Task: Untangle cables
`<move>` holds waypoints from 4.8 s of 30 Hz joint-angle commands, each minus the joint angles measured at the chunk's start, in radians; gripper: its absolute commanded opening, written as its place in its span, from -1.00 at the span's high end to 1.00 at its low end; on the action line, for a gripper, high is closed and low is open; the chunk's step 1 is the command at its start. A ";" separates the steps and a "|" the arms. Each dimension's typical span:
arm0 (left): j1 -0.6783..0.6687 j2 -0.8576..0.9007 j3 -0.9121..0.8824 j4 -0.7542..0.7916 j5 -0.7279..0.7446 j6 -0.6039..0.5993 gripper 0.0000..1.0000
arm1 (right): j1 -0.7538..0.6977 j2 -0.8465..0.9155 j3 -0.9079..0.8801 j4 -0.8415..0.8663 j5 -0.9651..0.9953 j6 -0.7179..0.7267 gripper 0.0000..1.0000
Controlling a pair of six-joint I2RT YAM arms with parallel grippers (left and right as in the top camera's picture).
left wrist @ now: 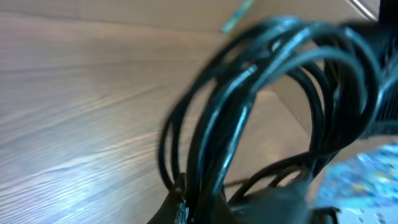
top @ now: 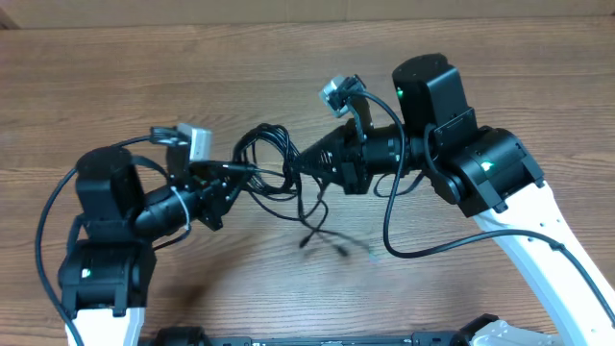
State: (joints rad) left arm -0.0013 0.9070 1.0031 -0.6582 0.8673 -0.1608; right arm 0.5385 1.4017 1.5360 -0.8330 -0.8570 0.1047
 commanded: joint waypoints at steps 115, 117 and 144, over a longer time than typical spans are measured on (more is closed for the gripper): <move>0.008 -0.004 0.047 0.027 0.253 0.302 -0.04 | 0.168 0.009 0.029 -0.299 0.062 -0.585 0.92; 0.008 -0.004 0.047 -0.009 0.253 0.395 -0.06 | 0.168 0.009 0.029 -0.299 0.023 -0.586 0.92; 0.008 -0.002 0.047 -0.079 0.280 0.547 -0.08 | 0.125 0.009 0.029 -0.294 0.195 -0.585 0.92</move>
State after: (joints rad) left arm 0.0021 0.9001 1.0294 -0.7338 1.1084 0.3378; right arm 0.6907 1.4151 1.5402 -1.1374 -0.6888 -0.4721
